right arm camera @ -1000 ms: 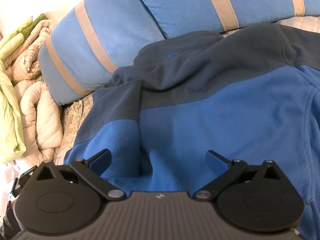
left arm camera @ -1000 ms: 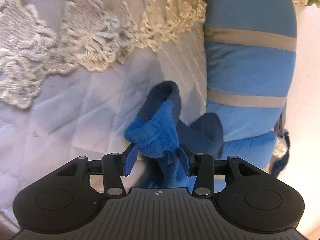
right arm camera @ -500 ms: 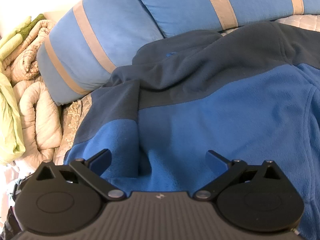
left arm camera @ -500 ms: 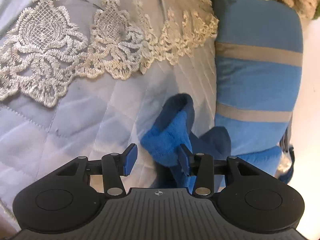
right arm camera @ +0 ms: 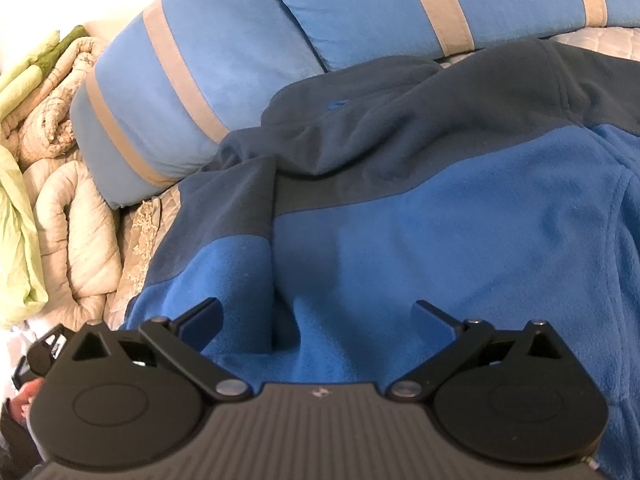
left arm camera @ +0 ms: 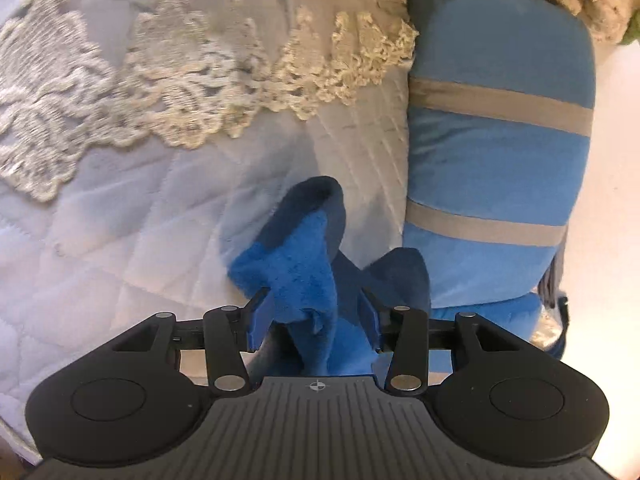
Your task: Fold clothes
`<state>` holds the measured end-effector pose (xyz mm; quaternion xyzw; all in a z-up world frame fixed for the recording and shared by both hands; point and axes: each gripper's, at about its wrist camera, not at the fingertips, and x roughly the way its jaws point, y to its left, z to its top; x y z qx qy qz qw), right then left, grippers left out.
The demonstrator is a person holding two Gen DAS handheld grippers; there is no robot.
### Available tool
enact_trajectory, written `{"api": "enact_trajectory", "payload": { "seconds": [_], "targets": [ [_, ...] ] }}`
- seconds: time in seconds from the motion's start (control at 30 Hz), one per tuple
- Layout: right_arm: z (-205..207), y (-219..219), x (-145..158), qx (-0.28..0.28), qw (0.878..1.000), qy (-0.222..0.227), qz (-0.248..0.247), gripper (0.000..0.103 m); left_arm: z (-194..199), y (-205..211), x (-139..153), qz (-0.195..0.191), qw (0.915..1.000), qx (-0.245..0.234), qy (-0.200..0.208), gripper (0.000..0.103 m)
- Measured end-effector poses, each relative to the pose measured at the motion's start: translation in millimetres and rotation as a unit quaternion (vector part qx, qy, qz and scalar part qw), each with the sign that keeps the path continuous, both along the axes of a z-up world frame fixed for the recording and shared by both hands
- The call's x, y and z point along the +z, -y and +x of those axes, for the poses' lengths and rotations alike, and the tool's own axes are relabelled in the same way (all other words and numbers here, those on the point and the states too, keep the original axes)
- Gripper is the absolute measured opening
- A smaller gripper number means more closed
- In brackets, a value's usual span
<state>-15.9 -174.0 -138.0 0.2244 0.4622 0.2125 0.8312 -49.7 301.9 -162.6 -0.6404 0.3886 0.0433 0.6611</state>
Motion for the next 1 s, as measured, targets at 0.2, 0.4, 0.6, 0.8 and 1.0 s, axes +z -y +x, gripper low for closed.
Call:
{"api": "enact_trajectory", "payload": {
  "seconds": [0.2, 0.4, 0.6, 0.8, 1.0],
  "targets": [
    [0.3, 0.6, -0.5, -0.003, 1.000, -0.003, -0.001, 0.103, 13.3, 6.0, 3.3, 0.022, 0.9982, -0.028, -0.049, 0.039],
    [1.6, 0.3, -0.9, -0.001, 1.000, -0.004, 0.000, 0.103, -4.1, 15.4, 0.8, 0.047, 0.9936, -0.056, -0.086, 0.013],
    [1.2, 0.6, -1.2, -0.003, 1.000, -0.007, 0.001, 0.103, -22.3, 28.8, 0.0, 0.081, 0.9869, -0.091, -0.106, 0.006],
    [1.2, 2.0, -1.4, -0.003, 1.000, -0.007, 0.001, 0.103, -27.9, 23.7, -3.9, 0.051, 0.9907, -0.088, -0.090, 0.035],
    [2.9, 2.4, -2.4, -0.003, 1.000, -0.009, 0.002, 0.103, -31.0, 20.3, -5.7, 0.013, 0.9943, -0.078, -0.072, 0.060]
  ]
}}
